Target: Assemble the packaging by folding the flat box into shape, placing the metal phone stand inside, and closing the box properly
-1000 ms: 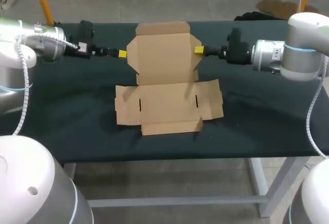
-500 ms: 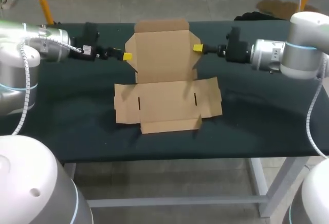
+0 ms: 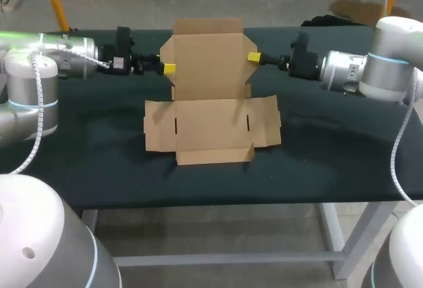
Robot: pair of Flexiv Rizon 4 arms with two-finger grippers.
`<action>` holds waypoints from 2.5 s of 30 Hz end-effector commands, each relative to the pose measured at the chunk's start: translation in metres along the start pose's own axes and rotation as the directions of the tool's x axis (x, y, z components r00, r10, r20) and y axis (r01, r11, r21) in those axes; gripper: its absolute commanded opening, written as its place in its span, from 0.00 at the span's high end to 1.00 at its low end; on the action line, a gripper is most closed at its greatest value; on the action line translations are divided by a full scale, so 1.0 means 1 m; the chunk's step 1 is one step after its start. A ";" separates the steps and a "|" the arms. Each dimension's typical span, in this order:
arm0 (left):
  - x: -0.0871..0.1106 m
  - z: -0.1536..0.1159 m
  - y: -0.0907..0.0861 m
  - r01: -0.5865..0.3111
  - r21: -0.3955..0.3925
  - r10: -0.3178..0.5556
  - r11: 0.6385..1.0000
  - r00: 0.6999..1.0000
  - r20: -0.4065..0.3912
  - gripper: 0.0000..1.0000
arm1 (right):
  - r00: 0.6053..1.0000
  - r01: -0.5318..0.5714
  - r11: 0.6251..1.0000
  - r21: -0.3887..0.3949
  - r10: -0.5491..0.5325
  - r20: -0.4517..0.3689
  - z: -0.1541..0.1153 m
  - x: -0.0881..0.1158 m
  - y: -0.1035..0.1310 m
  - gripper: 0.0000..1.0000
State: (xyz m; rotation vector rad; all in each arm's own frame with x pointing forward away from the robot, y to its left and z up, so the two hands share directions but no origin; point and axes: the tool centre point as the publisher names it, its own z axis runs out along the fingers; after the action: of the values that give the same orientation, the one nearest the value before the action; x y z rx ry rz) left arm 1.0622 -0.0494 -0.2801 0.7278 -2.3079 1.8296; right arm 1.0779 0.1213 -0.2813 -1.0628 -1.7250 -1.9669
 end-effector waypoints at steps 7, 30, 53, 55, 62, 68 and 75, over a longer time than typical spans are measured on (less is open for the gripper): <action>-0.004 0.021 -0.015 -0.035 -0.013 0.033 0.999 0.991 -0.133 0.17 | 0.999 0.019 1.000 -0.010 -0.019 -0.037 0.010 -0.004 0.008 1.00; 0.000 0.044 -0.024 -0.068 -0.005 0.065 0.998 0.966 -0.251 0.57 | 0.997 0.038 0.999 -0.018 -0.039 -0.060 0.017 -0.003 0.014 1.00; 0.000 0.044 -0.025 -0.079 0.002 0.077 0.997 0.960 -0.270 1.00 | 0.997 0.043 0.999 -0.032 -0.045 -0.068 0.016 -0.001 0.015 1.00; 0.000 0.044 -0.025 -0.082 0.000 0.079 0.997 0.959 -0.272 1.00 | 0.997 0.040 0.999 -0.032 -0.042 -0.069 0.015 -0.001 0.015 0.92; 0.001 0.042 -0.026 -0.088 -0.002 0.084 0.996 0.959 -0.270 1.00 | 0.998 0.059 0.998 -0.005 -0.059 -0.014 0.009 0.005 0.020 0.40; 0.001 0.040 -0.029 -0.089 0.002 0.086 0.996 0.961 -0.263 1.00 | 0.993 0.103 0.994 0.025 -0.104 0.062 -0.005 0.019 0.022 0.51; -0.003 0.041 -0.035 -0.083 0.006 0.082 0.997 0.965 -0.250 1.00 | 0.971 0.149 0.987 0.056 -0.157 0.182 -0.027 0.036 0.017 0.55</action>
State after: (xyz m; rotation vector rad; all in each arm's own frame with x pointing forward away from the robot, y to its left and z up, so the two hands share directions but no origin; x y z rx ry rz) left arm 1.0861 -0.0923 -0.2618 0.3819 -2.2085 1.8317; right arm 1.0787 0.1072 -0.2557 -1.0122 -1.9264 -1.9821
